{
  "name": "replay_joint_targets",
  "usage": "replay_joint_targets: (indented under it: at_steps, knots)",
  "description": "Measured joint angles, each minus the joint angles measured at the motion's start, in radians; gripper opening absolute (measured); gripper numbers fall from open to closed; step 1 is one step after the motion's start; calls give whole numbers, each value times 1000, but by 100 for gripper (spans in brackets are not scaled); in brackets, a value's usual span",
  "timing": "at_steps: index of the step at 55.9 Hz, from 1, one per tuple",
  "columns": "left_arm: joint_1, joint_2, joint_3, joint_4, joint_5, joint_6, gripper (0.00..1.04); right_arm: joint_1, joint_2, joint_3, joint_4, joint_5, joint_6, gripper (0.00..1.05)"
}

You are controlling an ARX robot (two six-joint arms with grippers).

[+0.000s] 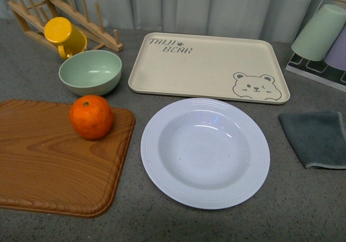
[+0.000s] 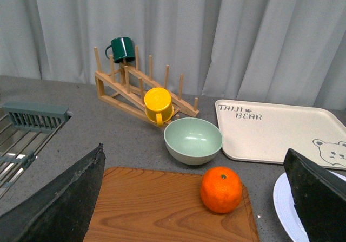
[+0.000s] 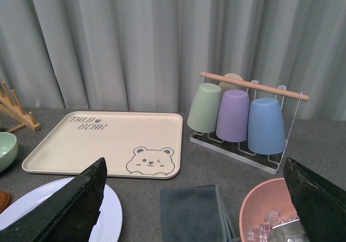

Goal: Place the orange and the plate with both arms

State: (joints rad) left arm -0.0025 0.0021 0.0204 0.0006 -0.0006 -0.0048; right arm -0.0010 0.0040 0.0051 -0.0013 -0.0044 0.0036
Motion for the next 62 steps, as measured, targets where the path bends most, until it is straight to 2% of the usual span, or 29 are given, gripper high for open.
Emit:
replay_joint_targets:
  at_steps: [3,5,7,11,21,27,32,42,62]
  knots:
    - [0,0,0,-1,-4,-2,98,0,0,0,0,0,0,96]
    - [-17,31,14,-62,-73,-53,98,0,0,0,0,0,0,96]
    - [-21,93,18,-61,-82,-92,98,0,0,0,0,0,0,96]
    - [-22,222,31,23,-67,-142,98,0,0,0,0,0,0,96]
    - [-77,628,108,348,-71,-185,98,0,0,0,0,0,0,96]
    - [-125,907,171,489,-133,-179,98,0,0,0,0,0,0,96]
    - [-156,1110,230,509,-150,-181,98,0,0,0,0,0,0,96]
    - [-248,1378,334,544,-87,-187,98,0,0,0,0,0,0,96]
    - [-267,1687,486,596,-45,-203,98,0,0,0,0,0,0,96]
